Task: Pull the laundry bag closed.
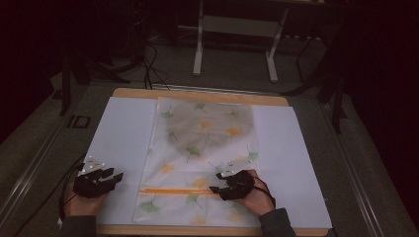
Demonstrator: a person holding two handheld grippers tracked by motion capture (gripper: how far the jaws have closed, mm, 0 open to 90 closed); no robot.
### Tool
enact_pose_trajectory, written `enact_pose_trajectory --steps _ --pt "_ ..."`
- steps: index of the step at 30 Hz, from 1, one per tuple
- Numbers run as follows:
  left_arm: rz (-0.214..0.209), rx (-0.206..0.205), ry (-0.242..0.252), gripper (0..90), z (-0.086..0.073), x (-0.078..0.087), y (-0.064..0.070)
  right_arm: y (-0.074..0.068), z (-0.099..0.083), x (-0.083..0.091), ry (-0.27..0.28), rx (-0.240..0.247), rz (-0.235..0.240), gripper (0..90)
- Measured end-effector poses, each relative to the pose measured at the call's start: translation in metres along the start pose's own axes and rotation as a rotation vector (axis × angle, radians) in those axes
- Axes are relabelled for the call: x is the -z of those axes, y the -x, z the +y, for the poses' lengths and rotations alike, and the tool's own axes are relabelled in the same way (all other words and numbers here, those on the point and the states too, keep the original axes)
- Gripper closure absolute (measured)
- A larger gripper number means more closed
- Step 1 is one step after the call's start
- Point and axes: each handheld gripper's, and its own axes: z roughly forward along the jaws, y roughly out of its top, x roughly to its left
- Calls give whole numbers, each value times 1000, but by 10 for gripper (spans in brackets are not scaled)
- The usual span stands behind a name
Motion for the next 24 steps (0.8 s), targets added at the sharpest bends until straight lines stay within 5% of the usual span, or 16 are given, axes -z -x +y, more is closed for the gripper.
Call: enact_pose_trajectory --steps 24 --pt "-11 -3 6 561 0 2 -1 -10 13 -16 10 28 49 467"
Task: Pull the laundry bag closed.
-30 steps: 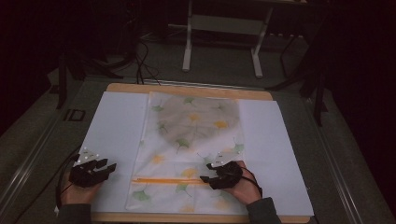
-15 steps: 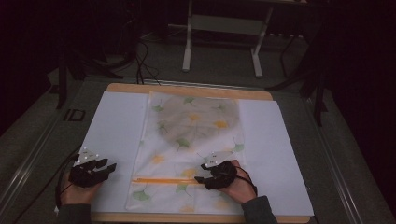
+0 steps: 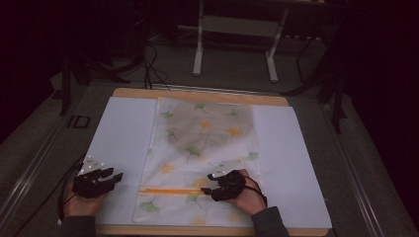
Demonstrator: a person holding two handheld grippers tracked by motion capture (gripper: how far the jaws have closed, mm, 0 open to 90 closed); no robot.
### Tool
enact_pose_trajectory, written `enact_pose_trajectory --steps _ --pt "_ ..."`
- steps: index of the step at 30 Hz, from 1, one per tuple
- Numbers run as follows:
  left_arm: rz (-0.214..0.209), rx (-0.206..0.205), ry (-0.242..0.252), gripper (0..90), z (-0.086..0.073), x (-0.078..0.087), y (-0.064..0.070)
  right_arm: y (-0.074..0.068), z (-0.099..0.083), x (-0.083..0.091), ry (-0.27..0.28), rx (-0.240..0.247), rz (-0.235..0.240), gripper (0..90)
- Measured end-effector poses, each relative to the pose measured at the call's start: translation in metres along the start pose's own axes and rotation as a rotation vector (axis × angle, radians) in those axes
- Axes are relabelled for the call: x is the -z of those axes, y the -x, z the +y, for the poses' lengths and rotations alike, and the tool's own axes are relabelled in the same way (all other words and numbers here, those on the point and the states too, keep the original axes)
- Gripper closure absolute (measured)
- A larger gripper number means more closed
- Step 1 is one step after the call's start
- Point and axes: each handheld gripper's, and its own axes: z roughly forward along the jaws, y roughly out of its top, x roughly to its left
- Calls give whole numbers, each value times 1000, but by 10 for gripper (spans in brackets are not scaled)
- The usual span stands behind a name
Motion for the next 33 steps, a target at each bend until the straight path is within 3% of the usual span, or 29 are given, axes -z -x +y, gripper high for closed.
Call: enact_pose_trajectory --steps 21,33 --pt "-10 -6 9 557 1 2 1 -10 16 -22 10 25 58 470" --pt "-17 -3 10 550 1 2 1 -19 30 -36 18 63 90 481"
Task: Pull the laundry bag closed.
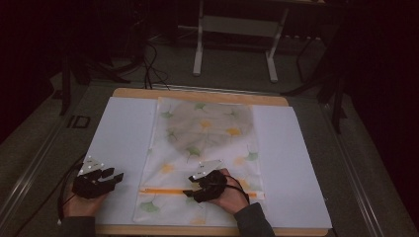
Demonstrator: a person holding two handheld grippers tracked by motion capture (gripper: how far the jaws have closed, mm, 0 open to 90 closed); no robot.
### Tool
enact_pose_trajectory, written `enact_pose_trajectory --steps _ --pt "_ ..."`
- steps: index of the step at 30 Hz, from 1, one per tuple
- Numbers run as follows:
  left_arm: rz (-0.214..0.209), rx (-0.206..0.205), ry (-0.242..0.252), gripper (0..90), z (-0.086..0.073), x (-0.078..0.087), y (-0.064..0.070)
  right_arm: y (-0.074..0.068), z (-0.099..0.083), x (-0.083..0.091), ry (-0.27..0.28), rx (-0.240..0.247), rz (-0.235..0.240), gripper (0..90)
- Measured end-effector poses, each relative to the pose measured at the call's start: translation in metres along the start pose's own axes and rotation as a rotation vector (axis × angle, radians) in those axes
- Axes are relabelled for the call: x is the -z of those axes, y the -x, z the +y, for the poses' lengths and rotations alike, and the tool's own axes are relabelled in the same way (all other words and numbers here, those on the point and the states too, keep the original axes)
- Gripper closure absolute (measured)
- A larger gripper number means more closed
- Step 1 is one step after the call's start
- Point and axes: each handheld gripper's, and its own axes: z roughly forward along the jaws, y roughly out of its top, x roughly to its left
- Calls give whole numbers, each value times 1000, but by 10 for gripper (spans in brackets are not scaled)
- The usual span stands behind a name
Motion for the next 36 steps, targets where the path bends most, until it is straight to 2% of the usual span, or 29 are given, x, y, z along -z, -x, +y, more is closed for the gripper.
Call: enact_pose_trajectory --steps 18,36 --pt "6 -7 -2 539 0 0 1 -5 15 -22 6 25 29 487" --pt "16 -17 -7 513 1 -2 4 -10 26 -39 20 49 54 552"
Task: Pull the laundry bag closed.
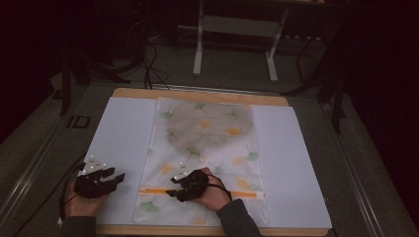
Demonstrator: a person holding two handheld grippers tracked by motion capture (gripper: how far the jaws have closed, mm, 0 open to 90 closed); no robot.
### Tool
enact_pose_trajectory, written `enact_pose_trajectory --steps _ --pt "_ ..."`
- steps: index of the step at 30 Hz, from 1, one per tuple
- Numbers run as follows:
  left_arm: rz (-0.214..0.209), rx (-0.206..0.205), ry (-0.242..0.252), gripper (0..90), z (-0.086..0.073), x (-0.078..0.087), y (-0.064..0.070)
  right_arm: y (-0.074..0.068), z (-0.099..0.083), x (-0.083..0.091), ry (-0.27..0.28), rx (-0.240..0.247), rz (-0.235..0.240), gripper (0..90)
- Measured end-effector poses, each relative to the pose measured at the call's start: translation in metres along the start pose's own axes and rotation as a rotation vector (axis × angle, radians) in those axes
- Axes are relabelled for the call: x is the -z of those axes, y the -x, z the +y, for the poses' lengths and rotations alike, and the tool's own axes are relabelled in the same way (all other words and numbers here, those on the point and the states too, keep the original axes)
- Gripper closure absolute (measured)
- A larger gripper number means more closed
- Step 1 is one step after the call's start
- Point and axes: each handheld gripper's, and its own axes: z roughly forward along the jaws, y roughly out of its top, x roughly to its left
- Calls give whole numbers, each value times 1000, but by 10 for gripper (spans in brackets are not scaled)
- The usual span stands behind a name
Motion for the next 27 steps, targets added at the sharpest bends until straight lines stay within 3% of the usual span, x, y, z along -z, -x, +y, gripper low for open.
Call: enact_pose_trajectory --steps 12,27 --pt "5 -3 2 510 0 1 0 -1 7 -4 12 15 3 630" --pt "2 -1 3 510 0 1 -1 -9 19 -21 21 44 35 714"
